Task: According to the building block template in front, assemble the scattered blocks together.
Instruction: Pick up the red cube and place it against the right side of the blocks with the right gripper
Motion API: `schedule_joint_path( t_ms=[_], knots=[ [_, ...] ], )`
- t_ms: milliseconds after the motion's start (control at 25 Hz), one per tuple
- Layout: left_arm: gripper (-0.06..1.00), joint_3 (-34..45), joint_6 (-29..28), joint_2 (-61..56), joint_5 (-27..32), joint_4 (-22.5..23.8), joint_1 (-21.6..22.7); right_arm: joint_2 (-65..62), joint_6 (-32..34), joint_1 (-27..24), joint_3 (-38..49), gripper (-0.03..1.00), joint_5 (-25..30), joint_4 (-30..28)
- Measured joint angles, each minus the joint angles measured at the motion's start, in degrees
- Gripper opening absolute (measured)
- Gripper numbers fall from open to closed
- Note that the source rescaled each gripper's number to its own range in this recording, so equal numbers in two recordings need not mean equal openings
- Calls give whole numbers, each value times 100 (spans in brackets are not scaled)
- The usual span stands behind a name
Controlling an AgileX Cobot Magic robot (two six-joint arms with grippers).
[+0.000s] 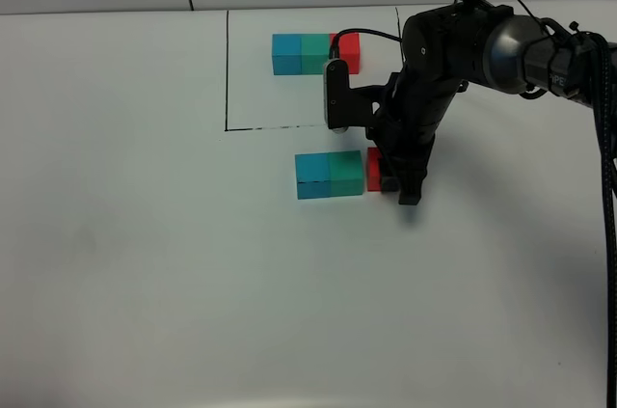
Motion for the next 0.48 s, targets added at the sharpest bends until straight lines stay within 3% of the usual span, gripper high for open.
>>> schedule_joint_path(
  t_ms=[480],
  knots=[
    [62,0,0,0,0,0,0,4,-17,0,0,2,0,64]
  ],
)
